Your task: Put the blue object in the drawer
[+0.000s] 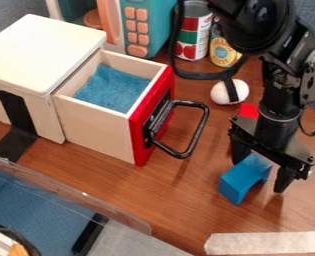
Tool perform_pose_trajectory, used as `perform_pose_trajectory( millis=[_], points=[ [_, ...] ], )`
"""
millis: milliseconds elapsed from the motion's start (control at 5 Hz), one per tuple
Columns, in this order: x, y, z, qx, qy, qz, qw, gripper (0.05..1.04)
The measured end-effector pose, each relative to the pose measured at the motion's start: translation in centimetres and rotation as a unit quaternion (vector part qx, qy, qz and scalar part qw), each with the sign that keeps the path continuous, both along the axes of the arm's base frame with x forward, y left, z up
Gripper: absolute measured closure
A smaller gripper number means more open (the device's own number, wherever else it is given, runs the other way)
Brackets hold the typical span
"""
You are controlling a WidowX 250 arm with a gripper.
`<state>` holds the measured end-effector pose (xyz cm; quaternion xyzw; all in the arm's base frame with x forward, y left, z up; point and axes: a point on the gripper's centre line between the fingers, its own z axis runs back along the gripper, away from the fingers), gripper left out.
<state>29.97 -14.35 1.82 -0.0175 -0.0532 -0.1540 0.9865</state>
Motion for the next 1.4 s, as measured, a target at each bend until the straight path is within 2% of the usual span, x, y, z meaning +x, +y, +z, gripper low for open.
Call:
perform_pose_trajectory(
  millis=[200, 400, 600, 800, 1000, 1200, 1400],
  points=[
    [0.2, -0.1, -0.9, 0.007, 0.015, 0.005, 0.9999, 0.119],
    [0.2, 0.0, -0.9, 0.008, 0.015, 0.011, 0.9998, 0.402],
    [-0.1, -0.2, -0.5, 0.005, 0.025, 0.019, 0.9995, 0.491],
    [-0.1, -0.6, 1.6, -0.009, 0.009, 0.03, 0.9995, 0.492],
    [0.2, -1.1, 4.6, -0.038, -0.01, 0.037, 0.9986, 0.492],
    [0.9, 0.0, 6.6, -0.06, -0.02, 0.062, 0.9961, 0.492],
    [1.5, 2.8, 9.4, -0.097, -0.029, 0.099, 0.99, 0.492]
  ],
)
